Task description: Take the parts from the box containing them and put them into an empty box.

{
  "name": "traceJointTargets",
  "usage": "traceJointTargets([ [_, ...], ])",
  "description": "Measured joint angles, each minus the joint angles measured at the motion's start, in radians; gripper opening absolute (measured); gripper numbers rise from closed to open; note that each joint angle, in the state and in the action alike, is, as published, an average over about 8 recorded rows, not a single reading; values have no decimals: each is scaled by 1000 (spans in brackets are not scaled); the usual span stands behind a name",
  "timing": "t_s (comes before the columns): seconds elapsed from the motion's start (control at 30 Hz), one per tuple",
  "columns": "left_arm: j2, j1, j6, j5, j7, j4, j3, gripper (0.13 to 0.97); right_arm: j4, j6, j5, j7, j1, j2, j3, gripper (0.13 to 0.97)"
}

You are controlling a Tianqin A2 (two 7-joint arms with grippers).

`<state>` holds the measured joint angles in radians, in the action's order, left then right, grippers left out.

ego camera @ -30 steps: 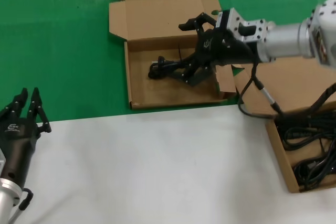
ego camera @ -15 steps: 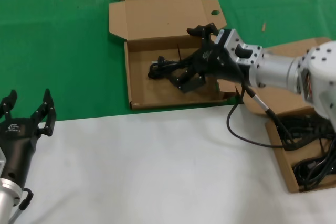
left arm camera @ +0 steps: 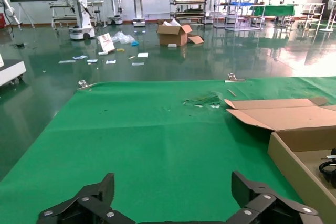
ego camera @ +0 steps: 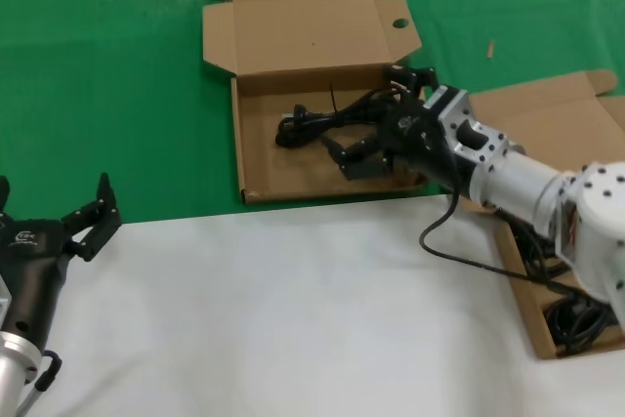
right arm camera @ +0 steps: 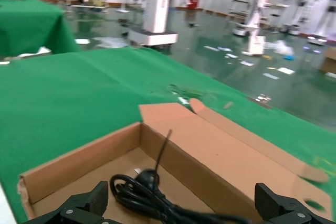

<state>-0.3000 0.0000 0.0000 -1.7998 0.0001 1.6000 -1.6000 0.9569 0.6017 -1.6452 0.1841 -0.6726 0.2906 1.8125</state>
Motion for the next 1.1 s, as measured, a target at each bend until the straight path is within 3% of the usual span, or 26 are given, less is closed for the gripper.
traceJointTargets([
  [0.27, 0, 0, 0, 0, 0, 0, 0, 839, 135, -127, -33, -39, 142, 2, -45, 966],
  [0.57, 0, 0, 0, 0, 0, 0, 0, 936, 287, -268, -69, -82, 300, 4, -95, 966],
  [1.1, 0, 0, 0, 0, 0, 0, 0, 966, 552, -517, -133, -158, 578, 8, -183, 966],
])
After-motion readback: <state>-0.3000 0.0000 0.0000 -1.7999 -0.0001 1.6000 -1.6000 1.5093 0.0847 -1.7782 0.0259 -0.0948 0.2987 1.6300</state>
